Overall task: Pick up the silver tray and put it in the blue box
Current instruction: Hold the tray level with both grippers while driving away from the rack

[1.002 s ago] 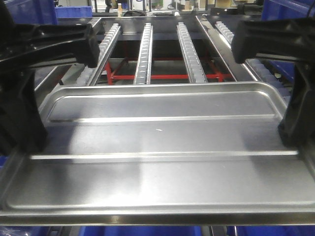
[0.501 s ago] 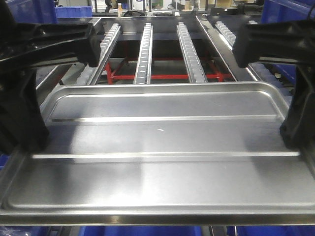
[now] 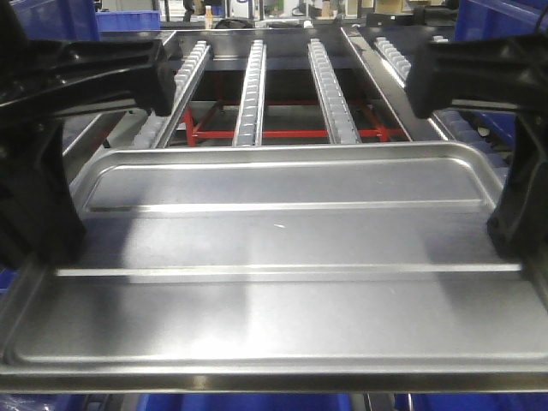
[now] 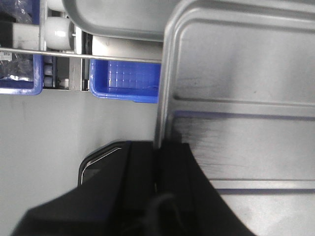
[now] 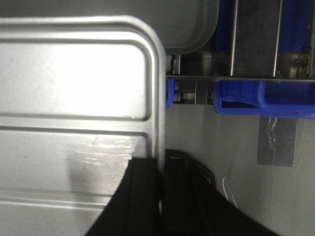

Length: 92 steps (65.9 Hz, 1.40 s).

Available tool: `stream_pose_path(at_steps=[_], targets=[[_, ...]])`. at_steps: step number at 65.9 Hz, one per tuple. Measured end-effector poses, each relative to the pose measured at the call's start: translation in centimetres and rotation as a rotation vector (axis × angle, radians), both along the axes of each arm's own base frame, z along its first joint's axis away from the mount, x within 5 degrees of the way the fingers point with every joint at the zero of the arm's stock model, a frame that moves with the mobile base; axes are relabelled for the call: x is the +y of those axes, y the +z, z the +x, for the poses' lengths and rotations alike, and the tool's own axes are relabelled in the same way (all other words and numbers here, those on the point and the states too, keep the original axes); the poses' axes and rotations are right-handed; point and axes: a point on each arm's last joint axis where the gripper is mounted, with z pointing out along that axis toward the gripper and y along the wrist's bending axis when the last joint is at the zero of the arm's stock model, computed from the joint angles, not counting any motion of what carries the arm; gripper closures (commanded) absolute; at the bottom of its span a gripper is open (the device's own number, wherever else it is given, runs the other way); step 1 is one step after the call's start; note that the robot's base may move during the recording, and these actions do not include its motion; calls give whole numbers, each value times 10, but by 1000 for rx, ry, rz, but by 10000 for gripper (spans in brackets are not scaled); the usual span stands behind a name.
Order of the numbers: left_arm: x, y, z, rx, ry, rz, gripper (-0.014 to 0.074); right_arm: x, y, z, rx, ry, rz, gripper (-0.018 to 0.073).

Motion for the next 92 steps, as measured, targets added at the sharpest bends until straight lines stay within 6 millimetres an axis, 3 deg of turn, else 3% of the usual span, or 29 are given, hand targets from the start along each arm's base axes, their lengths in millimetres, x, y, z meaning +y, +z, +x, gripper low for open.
stream_pose_path(at_steps=[92], targets=[[0, 1, 0, -3, 0, -7, 700, 0, 0, 0, -2, 2, -2, 508]])
